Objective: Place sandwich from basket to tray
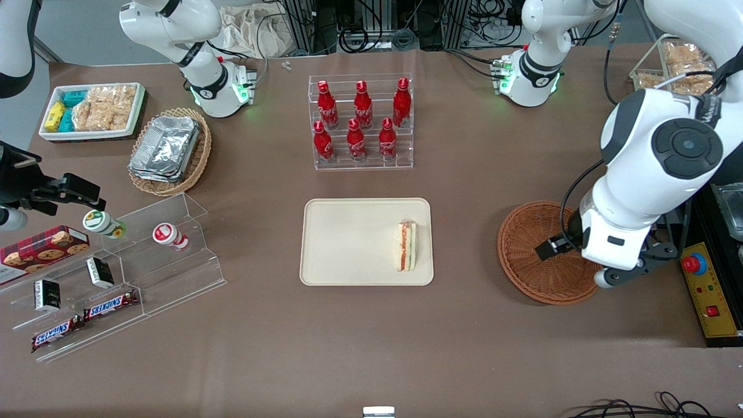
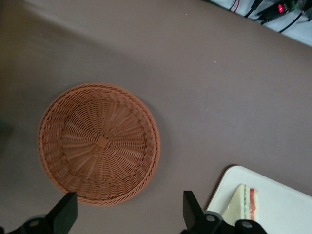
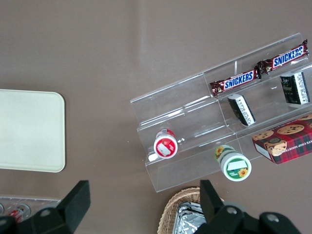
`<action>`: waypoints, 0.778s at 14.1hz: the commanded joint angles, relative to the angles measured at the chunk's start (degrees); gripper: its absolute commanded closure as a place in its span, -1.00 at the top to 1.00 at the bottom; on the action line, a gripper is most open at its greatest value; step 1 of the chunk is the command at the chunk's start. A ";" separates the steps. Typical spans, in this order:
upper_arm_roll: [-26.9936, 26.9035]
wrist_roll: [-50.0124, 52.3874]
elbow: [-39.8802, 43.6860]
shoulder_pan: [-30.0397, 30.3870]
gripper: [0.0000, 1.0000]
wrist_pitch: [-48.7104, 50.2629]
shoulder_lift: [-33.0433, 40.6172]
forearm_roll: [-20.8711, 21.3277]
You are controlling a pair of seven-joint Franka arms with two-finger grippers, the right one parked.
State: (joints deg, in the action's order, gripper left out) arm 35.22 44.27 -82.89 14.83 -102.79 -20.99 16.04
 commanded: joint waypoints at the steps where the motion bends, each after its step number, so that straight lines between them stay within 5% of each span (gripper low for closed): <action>1: -15.36 -7.85 -5.33 -8.97 0.88 -0.39 6.99 -7.65; 3: -26.04 -17.24 -10.42 -14.81 0.90 -1.36 12.70 -13.90; 6: -33.53 -27.27 -20.61 -17.37 0.93 -4.69 21.75 -16.91; 11: -30.83 -41.17 -20.49 -9.82 1.00 -3.22 22.67 -18.86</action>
State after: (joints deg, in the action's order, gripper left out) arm 2.84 6.88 -104.11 3.45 -106.05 1.77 -2.13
